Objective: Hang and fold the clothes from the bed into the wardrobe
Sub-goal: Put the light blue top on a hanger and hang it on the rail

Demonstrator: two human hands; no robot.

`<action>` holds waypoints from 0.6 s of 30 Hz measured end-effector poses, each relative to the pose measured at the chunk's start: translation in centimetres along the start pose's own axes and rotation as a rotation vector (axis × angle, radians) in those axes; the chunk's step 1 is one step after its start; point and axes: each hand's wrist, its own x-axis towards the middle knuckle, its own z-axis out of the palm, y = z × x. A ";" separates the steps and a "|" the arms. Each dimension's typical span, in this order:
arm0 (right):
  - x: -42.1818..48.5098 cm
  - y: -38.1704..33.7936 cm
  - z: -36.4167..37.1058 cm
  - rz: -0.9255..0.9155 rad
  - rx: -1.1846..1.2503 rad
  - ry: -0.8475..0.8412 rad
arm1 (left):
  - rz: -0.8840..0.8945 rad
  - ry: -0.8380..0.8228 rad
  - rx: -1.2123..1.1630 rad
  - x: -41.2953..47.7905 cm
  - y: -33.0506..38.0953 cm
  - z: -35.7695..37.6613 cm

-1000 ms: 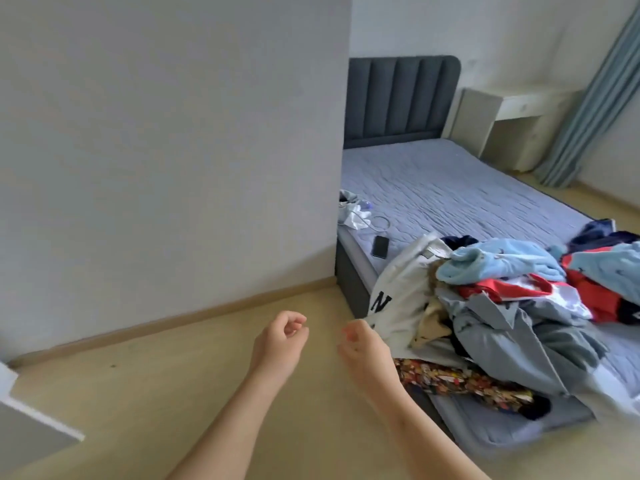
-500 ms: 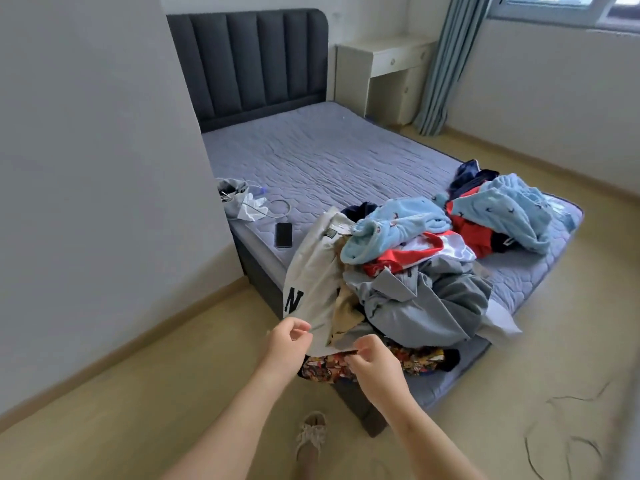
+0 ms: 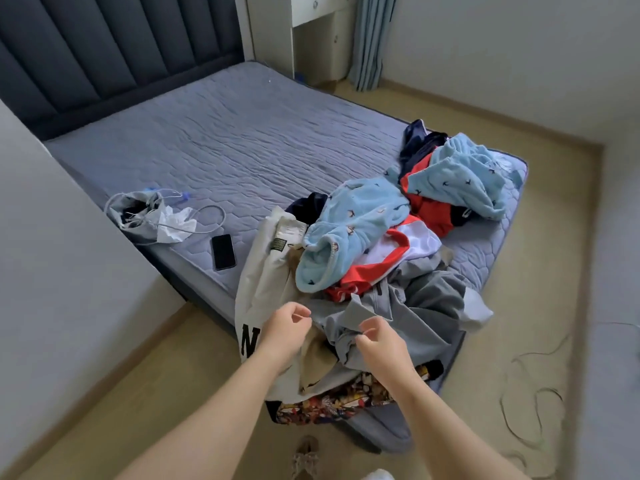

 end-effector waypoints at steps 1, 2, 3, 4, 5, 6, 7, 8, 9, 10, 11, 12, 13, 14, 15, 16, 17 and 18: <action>0.6 0.2 -0.4 0.019 0.004 0.005 | -0.012 -0.022 0.022 0.9 0.4 0.5; 1.1 0.4 -0.7 0.037 0.009 0.009 | -0.024 -0.043 0.037 1.7 0.6 0.9; 1.5 0.5 -1.0 0.052 0.013 0.012 | -0.034 -0.061 0.047 2.2 0.8 1.2; 2.1 0.7 -1.5 0.069 0.024 0.015 | -0.040 -0.078 0.058 3.1 1.1 1.6; 2.7 0.9 -2.0 0.082 0.034 0.017 | -0.045 -0.088 0.074 3.8 1.5 2.0; 3.3 1.0 -2.5 0.090 0.043 0.016 | -0.053 -0.093 0.092 4.5 1.8 2.4; 3.9 1.2 -3.0 0.097 0.051 0.015 | -0.061 -0.097 0.110 5.1 2.1 2.7; 4.6 1.4 -3.5 0.104 0.057 0.014 | -0.069 -0.099 0.123 5.7 2.5 3.1; 5.3 1.6 -4.0 0.109 0.061 0.010 | -0.074 -0.100 0.132 6.4 2.9 3.6; 6.0 1.8 -4.5 0.111 0.058 -0.001 | -0.078 -0.099 0.137 7.0 3.3 4.1; 6.7 2.0 -5.1 0.112 0.051 -0.017 | -0.082 -0.094 0.136 7.7 3.8 4.6; 7.5 2.2 -5.6 0.109 0.040 -0.035 | -0.085 -0.085 0.130 8.4 4.3 5.1; 8.3 2.4 -6.2 0.105 0.026 -0.053 | -0.095 -0.072 0.121 9.0 4.8 5.8; 9.1 2.6 -6.9 0.102 0.010 -0.074 | -0.112 -0.058 0.117 9.6 5.3 6.5; 9.9 2.8 -7.6 0.096 -0.008 -0.094 | -0.133 -0.044 0.118 10.1 5.6 7.2; 10.7 3.0 -8.2 0.086 -0.024 -0.110 | -0.157 -0.029 0.117 10.5 5.9 7.9; 11.6 3.4 -8.9 0.075 -0.035 -0.123 | -0.181 -0.012 0.115 11.0 6.2 8.5; 12.4 3.7 -9.5 0.069 -0.041 -0.136 | -0.203 0.005 0.122 11.4 6.5 9.0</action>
